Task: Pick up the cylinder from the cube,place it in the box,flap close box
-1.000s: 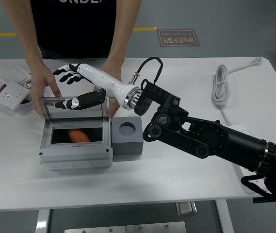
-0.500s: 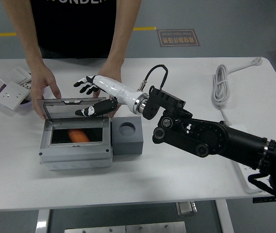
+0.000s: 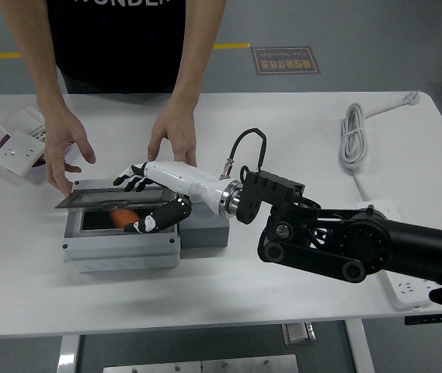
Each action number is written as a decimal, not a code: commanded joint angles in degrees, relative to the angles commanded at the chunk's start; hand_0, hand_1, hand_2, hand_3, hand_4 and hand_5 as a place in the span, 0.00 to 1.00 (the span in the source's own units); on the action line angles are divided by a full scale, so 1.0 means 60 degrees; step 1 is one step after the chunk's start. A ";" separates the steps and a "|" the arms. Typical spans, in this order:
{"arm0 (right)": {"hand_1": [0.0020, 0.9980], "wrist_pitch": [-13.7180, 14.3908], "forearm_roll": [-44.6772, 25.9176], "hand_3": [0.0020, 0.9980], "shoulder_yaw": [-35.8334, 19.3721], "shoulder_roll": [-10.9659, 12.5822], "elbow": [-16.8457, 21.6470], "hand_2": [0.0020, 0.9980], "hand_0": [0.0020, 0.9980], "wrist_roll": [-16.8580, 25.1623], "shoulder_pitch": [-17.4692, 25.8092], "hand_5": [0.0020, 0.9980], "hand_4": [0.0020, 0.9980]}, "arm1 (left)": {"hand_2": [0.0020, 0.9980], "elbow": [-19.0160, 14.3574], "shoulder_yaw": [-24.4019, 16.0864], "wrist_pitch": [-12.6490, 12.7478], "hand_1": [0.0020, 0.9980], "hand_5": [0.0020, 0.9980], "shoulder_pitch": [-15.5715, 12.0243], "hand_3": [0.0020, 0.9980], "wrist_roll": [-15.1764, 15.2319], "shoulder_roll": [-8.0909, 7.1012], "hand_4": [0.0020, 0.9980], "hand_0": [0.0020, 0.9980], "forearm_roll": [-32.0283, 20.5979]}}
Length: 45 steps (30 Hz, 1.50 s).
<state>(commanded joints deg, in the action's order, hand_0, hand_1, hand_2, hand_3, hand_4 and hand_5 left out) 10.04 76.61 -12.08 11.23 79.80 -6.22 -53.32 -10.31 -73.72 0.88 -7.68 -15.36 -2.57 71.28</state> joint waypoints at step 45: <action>0.67 0.0458 0.0132 0.73 -0.8509 0.0565 0.0766 0.73 0.72 0.2191 0.6515 0.39 0.66 | 0.86 0.0000 0.0606 0.0028 0.85 0.00 -0.0052 0.95 0.0094 0.0052 0.00 0.92 -0.0641</action>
<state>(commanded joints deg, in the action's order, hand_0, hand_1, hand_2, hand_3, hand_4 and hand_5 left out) 12.79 77.40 -63.13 14.62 84.40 6.92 -14.23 -10.31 -70.08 1.05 -8.00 -14.79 -2.25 67.43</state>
